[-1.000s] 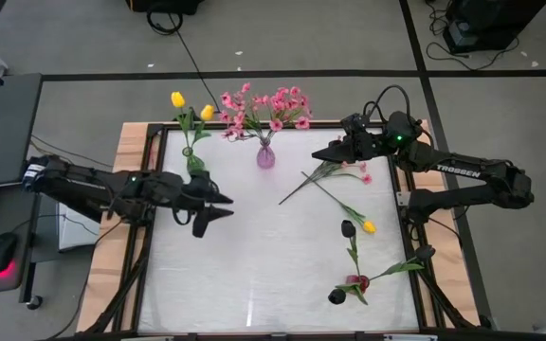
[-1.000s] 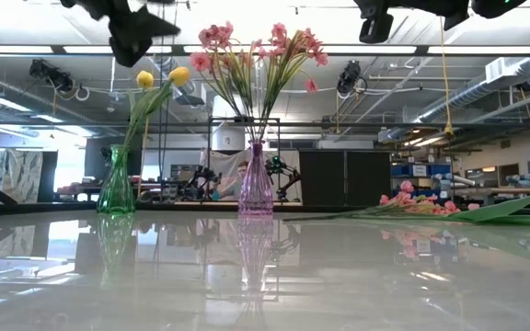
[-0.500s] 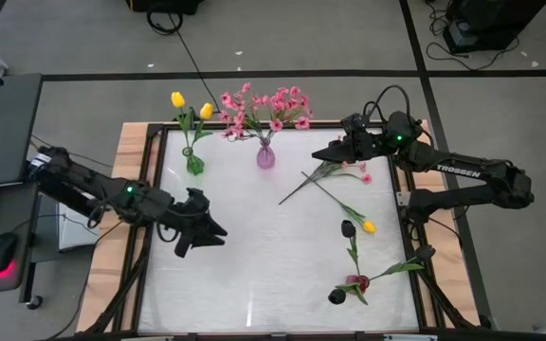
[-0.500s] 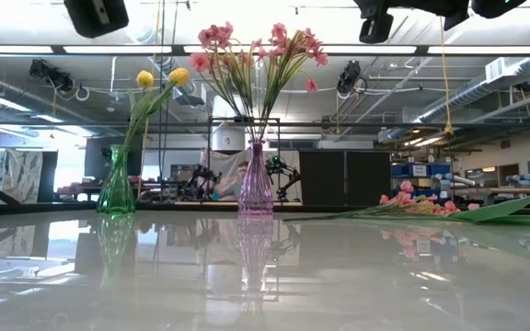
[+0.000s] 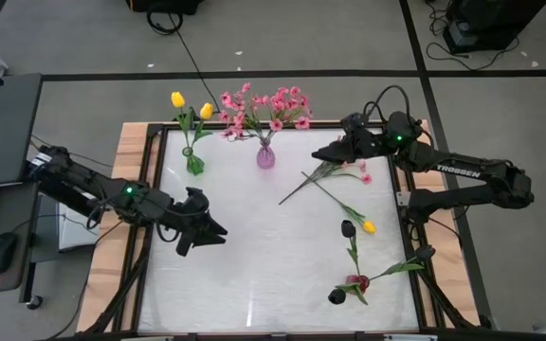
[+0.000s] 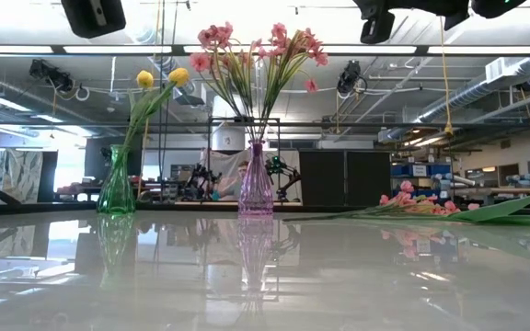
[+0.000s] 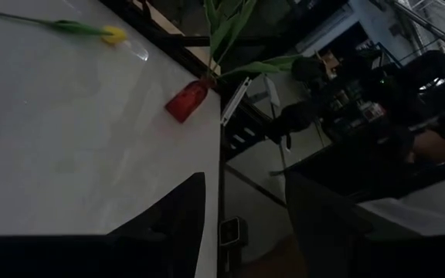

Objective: Sort flowers into vase by color
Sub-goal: Put the yellow flower into the green vase

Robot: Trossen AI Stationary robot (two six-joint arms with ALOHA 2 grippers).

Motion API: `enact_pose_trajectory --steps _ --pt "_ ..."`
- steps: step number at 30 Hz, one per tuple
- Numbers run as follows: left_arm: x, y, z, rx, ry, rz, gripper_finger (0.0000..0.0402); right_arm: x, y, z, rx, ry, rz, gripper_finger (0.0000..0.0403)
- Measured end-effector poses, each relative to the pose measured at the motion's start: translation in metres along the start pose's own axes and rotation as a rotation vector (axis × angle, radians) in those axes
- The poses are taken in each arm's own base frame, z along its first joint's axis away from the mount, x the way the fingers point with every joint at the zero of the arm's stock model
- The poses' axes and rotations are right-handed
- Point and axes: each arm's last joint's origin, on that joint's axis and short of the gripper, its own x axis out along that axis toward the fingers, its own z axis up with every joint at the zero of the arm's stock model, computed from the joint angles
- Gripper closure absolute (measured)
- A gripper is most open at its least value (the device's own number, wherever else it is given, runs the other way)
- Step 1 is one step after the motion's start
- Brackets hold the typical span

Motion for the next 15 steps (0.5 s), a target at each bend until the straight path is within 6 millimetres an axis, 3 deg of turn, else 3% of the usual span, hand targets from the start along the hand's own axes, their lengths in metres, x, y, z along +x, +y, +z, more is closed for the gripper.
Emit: enact_pose_trajectory --steps 15 --pt "0.0000 0.0000 0.0000 0.001 0.000 0.000 0.0216 -0.0023 -0.0031 0.0108 0.019 -0.384 -0.101 0.0145"
